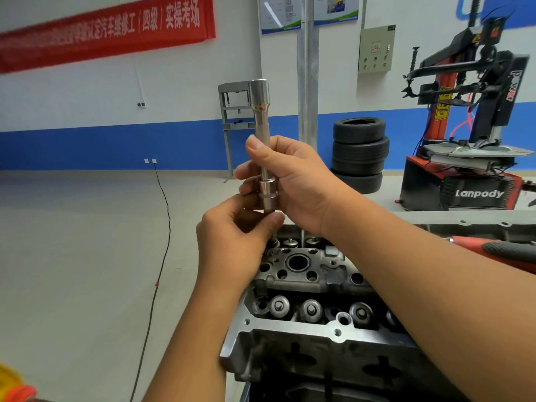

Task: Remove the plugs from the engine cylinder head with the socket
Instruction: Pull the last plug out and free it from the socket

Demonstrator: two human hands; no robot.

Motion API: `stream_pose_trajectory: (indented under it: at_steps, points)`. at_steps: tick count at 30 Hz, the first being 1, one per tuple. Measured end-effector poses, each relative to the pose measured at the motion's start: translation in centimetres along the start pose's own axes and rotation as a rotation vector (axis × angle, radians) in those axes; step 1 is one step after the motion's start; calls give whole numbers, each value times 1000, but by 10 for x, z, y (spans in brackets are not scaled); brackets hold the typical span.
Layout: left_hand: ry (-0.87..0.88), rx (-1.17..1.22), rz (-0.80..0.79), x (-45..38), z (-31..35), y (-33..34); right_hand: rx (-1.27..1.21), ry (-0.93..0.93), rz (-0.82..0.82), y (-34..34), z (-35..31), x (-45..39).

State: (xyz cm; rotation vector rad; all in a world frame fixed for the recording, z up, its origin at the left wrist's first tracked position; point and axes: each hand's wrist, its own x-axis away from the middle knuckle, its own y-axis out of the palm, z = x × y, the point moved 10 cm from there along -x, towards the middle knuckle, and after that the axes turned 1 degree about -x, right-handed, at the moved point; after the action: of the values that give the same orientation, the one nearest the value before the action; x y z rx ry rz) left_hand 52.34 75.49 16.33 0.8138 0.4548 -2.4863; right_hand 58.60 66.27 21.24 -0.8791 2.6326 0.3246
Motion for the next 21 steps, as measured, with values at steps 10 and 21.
stream_pose_trajectory:
  at_steps: [10,21]
  points:
    - [-45,61,-65,-3,-5,0,58,6,-8,3,0,0]
    - [-46,125,-49,-5,-8,0,113,10,5,0,0,-1]
